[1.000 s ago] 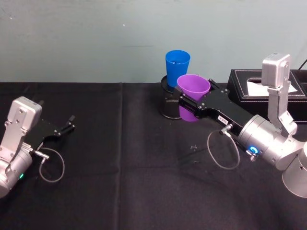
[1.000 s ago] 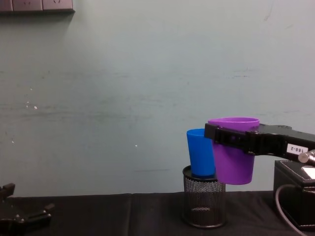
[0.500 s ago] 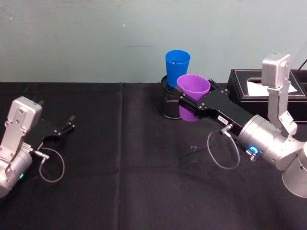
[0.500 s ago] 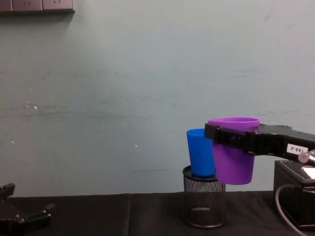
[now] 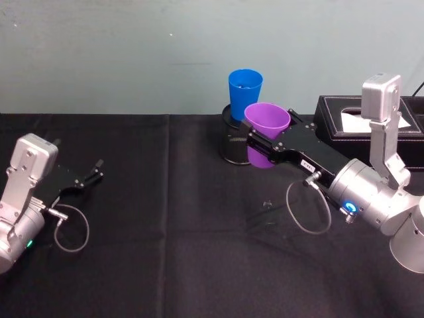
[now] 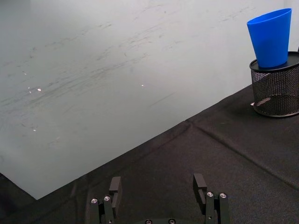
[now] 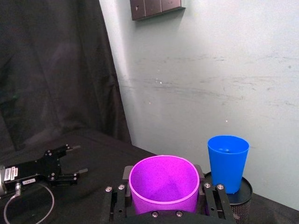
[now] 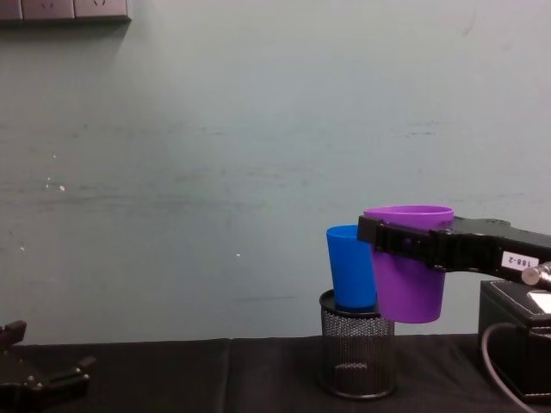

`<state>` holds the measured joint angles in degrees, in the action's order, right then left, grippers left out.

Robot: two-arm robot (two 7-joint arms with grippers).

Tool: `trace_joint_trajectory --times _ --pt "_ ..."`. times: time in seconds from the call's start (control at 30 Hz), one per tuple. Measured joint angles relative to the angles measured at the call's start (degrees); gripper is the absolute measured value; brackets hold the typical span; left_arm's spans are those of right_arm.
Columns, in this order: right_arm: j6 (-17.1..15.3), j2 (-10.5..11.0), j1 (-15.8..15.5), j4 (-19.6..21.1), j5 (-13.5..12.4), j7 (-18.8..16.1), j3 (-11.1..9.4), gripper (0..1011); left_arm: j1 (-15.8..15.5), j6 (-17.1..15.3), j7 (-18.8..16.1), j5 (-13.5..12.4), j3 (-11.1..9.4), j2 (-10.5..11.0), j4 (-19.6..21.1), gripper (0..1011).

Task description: Pick up one cup with a gripper and tap it against the other cup.

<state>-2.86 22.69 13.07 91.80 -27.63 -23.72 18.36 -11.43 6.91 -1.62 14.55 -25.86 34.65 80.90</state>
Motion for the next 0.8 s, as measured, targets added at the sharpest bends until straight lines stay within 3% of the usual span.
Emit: trace_joint_trajectory --times 0.8 --pt "0.0 0.0 0.0 0.0 0.0 0.0 0.0 754 0.0 0.0 0.0 0.0 0.0 0.0 0.0 1000"
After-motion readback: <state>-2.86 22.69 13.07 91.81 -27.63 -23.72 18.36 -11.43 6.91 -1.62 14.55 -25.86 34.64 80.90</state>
